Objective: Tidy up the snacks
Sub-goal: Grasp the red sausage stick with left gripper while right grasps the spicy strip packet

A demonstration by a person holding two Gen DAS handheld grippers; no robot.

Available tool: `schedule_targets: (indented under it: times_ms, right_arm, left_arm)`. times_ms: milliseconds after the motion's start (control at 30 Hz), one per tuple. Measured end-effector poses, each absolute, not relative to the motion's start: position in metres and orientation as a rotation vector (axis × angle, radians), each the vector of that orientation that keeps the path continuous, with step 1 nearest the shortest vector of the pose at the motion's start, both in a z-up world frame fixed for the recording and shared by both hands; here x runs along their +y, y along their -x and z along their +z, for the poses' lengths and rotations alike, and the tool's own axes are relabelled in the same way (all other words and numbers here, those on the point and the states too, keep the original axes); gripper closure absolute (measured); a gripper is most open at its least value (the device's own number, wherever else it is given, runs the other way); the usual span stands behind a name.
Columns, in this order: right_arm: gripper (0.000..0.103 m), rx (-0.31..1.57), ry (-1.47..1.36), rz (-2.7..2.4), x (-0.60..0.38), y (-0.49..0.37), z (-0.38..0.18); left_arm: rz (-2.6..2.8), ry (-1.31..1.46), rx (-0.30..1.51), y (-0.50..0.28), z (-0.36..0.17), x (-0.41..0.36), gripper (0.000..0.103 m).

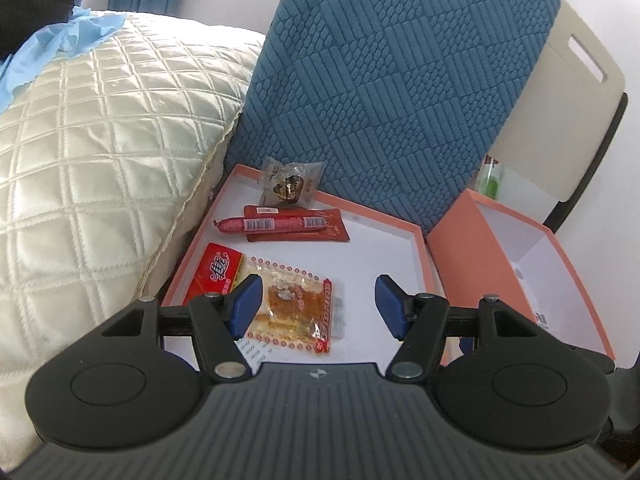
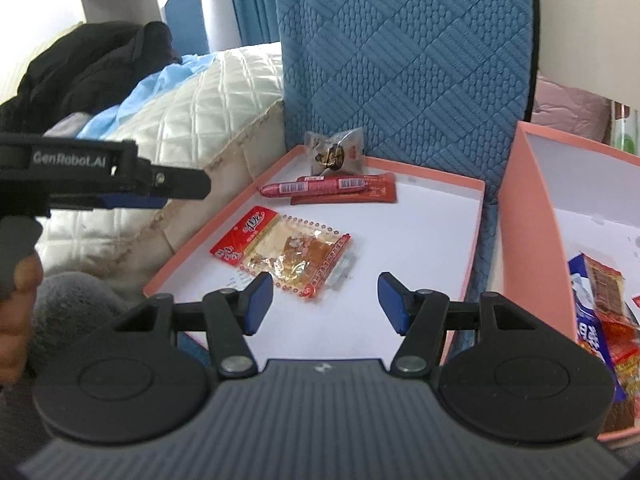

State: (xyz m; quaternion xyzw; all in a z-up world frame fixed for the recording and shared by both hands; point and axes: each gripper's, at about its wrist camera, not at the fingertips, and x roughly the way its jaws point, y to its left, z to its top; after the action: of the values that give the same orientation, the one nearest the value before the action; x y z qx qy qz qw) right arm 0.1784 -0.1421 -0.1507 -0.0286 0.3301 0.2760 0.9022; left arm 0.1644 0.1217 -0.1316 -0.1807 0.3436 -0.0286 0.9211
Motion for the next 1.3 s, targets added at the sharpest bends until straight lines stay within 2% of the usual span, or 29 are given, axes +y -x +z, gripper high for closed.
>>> schedule_targets:
  times_ms: [333,567,967,1000,1033,1067,1300]
  right_arm:
    - [0.042,0.709,0.079,0.628,-0.128,-0.215,-0.172]
    - [0.042,0.762,0.104,0.712,-0.111,-0.236,-0.186]
    - [0.041,0.827,0.121,0.805,-0.089,-0.279,-0.202]
    - [0.034,0.831,0.123,0.818,-0.087,-0.282,-0.203]
    - [0.020,0.832,0.126,0.832,-0.084,-0.285,-0.204]
    - [0.015,0.832,0.132,0.844,-0.082,-0.287,-0.205]
    - [0.014,0.853,0.197,0.890,-0.063,-0.304,-0.216]
  left_arm:
    - [-0.062,0.412,0.753,-0.224,-0.168,0.123,0.035]
    - [-0.108,0.536,0.861,-0.269,-0.214,0.133,0.036]
    - [-0.112,0.418,0.884,-0.327,-0.222,0.137,0.036]
    - [-0.111,0.410,0.883,-0.330,-0.222,0.138,0.036]
    - [-0.106,0.406,0.883,-0.333,-0.223,0.140,0.036]
    - [-0.102,0.399,0.881,-0.336,-0.223,0.141,0.036]
    - [-0.118,0.342,0.876,-0.362,-0.226,0.148,0.036]
